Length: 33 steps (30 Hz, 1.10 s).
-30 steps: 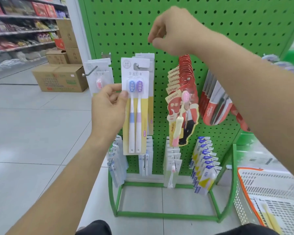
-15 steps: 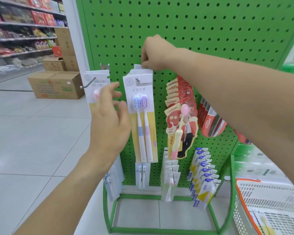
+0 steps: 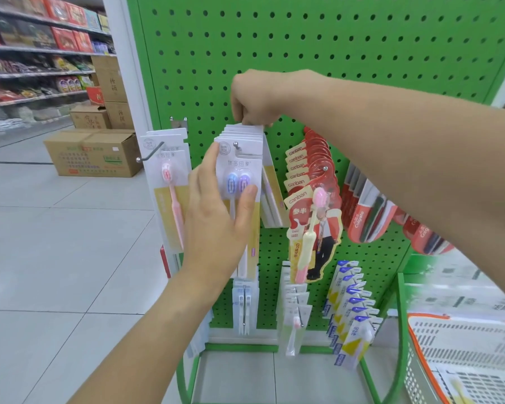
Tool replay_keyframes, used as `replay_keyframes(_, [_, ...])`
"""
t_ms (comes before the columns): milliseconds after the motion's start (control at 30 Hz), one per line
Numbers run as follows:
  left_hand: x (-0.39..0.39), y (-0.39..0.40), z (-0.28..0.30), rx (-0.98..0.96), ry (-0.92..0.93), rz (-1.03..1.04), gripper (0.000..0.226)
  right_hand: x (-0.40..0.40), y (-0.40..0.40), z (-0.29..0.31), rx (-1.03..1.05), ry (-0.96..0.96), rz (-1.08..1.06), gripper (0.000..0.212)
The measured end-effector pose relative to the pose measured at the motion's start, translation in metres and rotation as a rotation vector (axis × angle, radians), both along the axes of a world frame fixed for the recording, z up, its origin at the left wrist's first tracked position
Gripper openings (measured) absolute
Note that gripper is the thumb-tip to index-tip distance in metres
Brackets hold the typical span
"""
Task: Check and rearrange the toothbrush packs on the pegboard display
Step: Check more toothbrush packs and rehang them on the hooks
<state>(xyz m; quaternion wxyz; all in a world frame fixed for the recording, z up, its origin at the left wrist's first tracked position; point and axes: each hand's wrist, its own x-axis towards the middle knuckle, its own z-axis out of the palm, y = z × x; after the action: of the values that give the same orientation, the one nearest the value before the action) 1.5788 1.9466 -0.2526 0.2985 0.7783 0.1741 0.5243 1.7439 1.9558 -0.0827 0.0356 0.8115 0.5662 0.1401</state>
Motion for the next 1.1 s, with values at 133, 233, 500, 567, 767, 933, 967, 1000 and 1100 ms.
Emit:
replay_keyframes(133, [0.003,-0.003,-0.001,0.026,0.031,0.026,0.069,-0.003,0.001,-0.003,0.115,-0.049,0.033,0.022])
replay_keyframes(233, [0.005,-0.004,-0.001,0.044,0.056,0.036,0.07,-0.001,0.001,-0.014,0.204,-0.034,0.01,0.026])
replay_keyframes(500, [0.01,-0.005,-0.009,0.046,-0.034,0.02,0.07,0.008,-0.002,-0.004,0.185,0.168,0.005,0.019])
replay_keyframes(567, [0.01,-0.004,-0.01,0.066,-0.041,0.037,0.072,0.006,0.001,-0.004,0.21,0.189,0.012,0.024])
replay_keyframes(767, [0.007,-0.007,-0.007,0.111,-0.03,0.062,0.063,-0.005,0.009,-0.004,0.252,0.209,0.057,0.016])
replay_keyframes(933, [0.006,-0.011,-0.001,0.094,-0.014,0.101,0.058,-0.006,0.005,0.0,0.439,0.283,0.147,0.008])
replay_keyframes(967, [0.007,-0.01,-0.001,0.086,-0.015,0.104,0.058,-0.007,0.003,0.002,0.46,0.277,0.163,0.008])
replay_keyframes(1000, [0.008,-0.009,0.0,0.074,-0.015,0.099,0.059,-0.007,0.001,0.005,0.487,0.27,0.18,0.008])
replay_keyframes(1100, [0.015,-0.004,0.0,0.011,-0.016,0.043,0.06,-0.008,-0.011,0.014,0.61,0.246,0.237,0.01])
